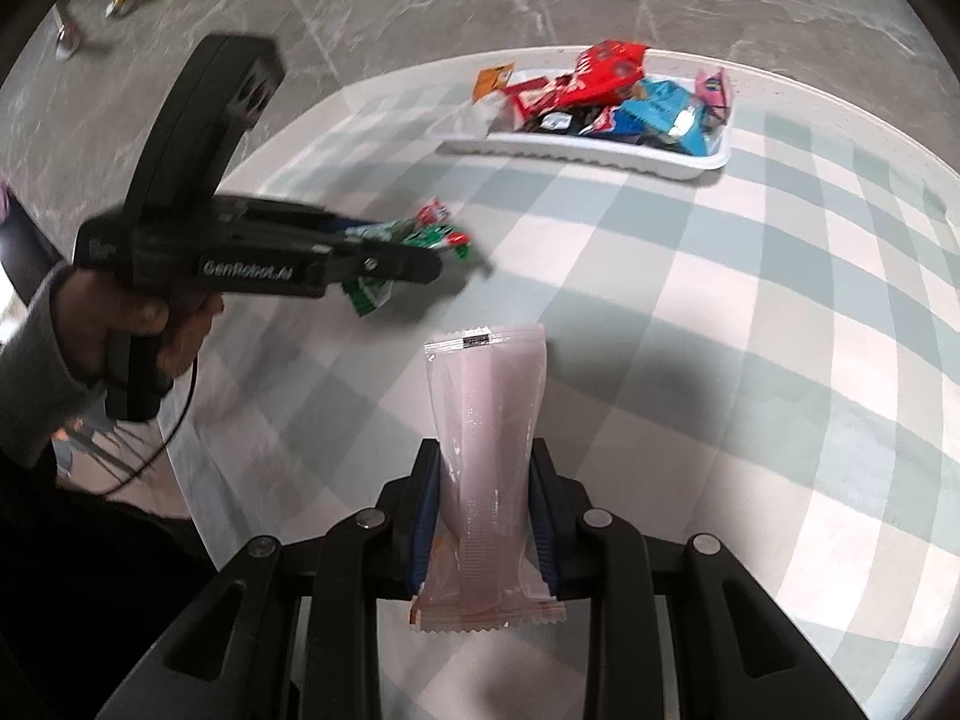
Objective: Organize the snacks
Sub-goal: 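Carry the green bag and pink stick pack over the white tray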
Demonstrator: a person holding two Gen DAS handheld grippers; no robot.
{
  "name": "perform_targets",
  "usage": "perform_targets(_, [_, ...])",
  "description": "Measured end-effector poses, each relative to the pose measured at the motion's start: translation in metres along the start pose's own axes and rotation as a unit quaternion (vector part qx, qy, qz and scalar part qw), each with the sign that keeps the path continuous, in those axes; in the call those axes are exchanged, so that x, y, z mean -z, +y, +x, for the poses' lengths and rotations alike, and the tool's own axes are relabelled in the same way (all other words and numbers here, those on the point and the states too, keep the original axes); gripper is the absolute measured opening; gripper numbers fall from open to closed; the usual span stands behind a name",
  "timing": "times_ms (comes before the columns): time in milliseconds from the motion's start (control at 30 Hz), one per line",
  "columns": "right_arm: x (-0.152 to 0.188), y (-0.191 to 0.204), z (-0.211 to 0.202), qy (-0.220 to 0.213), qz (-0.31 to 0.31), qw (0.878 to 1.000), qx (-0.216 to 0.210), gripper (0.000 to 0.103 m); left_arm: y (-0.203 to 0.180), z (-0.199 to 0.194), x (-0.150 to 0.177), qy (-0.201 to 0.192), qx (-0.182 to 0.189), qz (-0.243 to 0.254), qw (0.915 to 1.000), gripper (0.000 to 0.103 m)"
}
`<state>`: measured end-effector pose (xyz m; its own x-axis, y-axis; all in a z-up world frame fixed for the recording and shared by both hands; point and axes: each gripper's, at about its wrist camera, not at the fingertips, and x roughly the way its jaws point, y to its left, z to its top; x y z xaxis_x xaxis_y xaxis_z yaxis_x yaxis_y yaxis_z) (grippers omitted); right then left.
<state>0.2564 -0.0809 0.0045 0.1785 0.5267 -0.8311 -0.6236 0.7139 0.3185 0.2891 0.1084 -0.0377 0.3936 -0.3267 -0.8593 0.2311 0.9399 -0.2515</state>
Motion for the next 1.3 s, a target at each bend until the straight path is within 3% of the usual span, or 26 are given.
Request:
perform_targets(667, [-0.062,-0.026,-0.005,-0.047,0.06,0.997,-0.02,0.03,0.033,-0.026,-0.036,-0.048,0.005,-0.045,0.9979,0.034])
perform_targets(1300, [-0.141,-0.065,0.004,-0.081,0.116,0.99,-0.013,0.03,0.066,-0.03,-0.098,-0.079,0.012,-0.062,0.9949,0.034])
